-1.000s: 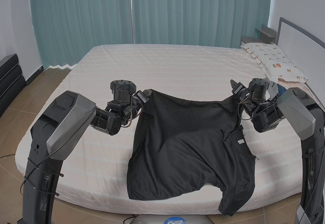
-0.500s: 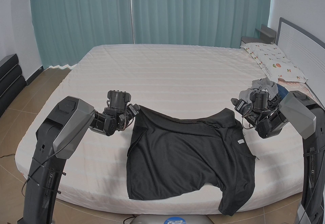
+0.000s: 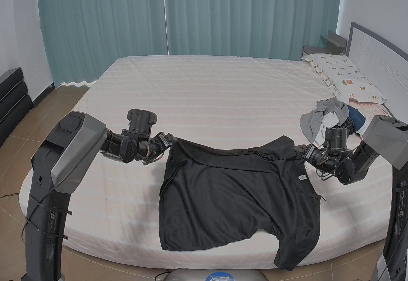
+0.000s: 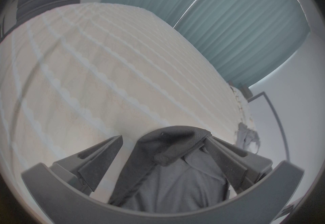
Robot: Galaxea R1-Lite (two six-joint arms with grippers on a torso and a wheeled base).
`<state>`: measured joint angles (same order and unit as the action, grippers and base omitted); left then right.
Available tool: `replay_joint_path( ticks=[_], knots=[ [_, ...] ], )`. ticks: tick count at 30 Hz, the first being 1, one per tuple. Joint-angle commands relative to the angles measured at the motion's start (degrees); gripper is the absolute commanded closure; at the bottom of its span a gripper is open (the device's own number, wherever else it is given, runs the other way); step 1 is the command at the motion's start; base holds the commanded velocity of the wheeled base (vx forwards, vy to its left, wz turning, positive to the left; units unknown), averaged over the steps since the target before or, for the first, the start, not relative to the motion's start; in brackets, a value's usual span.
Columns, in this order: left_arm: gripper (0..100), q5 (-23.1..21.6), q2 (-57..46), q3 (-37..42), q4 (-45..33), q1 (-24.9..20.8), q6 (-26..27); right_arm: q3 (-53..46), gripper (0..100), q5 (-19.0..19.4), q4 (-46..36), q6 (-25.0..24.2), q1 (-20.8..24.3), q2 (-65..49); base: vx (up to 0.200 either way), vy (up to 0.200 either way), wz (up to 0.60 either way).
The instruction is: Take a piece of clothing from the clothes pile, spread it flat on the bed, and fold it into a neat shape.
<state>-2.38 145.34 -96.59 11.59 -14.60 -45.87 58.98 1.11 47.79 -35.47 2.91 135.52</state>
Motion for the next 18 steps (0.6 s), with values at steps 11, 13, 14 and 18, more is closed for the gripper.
replay_joint_path(
  ticks=[11,13,14,18],
  knots=[
    [0,-8.4,-7.6,3.8,3.6,7.1,-12.6,-19.3,0,6.5,4.8,-5.0,0.3,-8.3,0.0,0.0,0.0],
    [0,-8.9,-8.1,6.1,4.8,7.2,-13.7,-22.6,0,6.6,6.0,-5.3,0.3,-9.2,0.0,0.0,0.0],
    [0,-9.3,-8.6,8.1,5.2,7.2,-13.7,-23.8,0,6.7,6.4,-5.2,0.2,-9.7,0.0,0.0,0.0],
    [0,-13.6,-12.4,17.7,9.4,6.7,-13.2,-28.9,0,6.9,8.8,-5.4,0.4,-11.2,0.0,0.0,0.0]
  ],
)
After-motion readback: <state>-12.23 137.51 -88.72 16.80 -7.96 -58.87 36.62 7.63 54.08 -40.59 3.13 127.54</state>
